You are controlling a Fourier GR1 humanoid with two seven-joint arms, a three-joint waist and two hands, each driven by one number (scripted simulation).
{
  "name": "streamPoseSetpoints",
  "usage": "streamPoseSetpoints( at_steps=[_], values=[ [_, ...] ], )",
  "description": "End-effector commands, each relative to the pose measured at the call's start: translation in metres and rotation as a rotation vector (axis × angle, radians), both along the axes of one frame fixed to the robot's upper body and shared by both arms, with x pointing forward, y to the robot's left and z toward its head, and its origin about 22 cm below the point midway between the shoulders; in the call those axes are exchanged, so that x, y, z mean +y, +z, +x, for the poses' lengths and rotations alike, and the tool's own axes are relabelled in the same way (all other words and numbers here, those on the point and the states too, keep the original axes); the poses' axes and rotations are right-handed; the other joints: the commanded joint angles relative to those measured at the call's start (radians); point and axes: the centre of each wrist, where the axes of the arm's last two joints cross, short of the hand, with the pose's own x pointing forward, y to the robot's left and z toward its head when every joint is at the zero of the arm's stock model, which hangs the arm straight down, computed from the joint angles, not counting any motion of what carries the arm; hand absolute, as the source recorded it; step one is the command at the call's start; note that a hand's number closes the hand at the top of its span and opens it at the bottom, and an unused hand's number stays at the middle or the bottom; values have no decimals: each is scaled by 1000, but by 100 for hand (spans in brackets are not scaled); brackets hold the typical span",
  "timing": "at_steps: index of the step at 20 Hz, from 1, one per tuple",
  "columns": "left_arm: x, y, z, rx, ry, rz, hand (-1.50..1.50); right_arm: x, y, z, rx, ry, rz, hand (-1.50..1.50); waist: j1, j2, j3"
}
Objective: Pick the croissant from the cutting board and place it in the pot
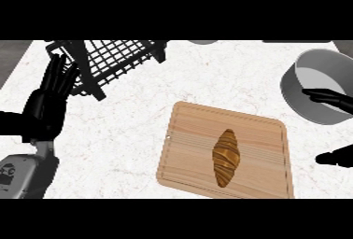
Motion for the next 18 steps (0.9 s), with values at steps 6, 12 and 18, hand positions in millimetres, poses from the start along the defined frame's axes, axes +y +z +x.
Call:
streamPoseSetpoints(
  at_steps=[6,12,18],
  values=[
    [-15,3,3,2,8,-4,0,48,43,-4,37,54,-381,-150,-8,2,-2],
    [6,-2,5,12,19,-9,0,99,40,-10,91,31,-476,-150,-2,4,-2],
    [6,6,15,6,29,-6,0,132,40,-18,174,1,-534,-150,-4,4,-2]
  ],
)
